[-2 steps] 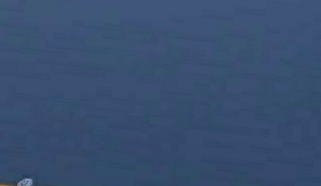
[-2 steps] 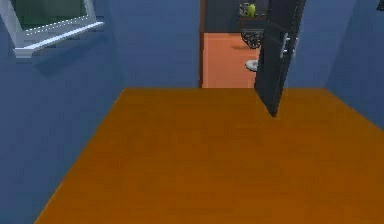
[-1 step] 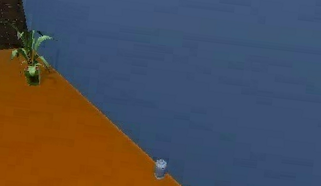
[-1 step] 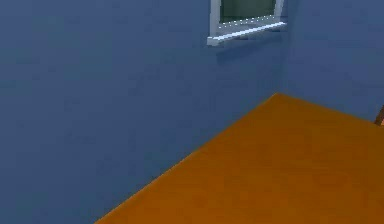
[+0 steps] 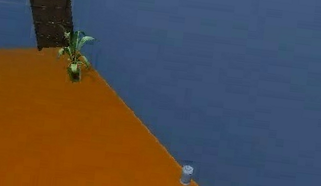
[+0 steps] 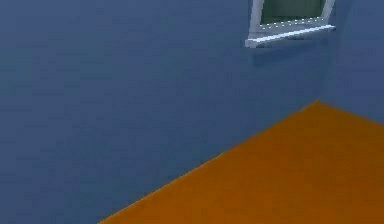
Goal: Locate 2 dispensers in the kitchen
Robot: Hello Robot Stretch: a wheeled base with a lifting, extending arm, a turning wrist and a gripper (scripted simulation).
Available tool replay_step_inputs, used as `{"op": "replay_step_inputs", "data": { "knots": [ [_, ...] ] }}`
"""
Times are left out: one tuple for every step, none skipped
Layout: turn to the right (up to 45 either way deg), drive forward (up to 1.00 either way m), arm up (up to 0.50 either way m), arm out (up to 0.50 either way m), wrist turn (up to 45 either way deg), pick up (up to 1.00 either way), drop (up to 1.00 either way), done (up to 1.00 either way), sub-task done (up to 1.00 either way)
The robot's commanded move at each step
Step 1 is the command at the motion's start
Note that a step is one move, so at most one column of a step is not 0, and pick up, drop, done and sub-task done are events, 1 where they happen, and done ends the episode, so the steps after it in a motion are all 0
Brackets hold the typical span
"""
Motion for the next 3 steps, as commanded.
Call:
{"op": "replay_step_inputs", "data": {
  "knots": [
    [0.0,0.45,0.0,0.0,0.0,0.0,0.0,0.0,0.0],
    [45.0,0.0,0.0,0.0,0.0,0.0,0.0,0.0,0.0],
    [45.0,0.0,0.0,0.0,0.0,0.0,0.0,0.0,0.0]
  ]
}}
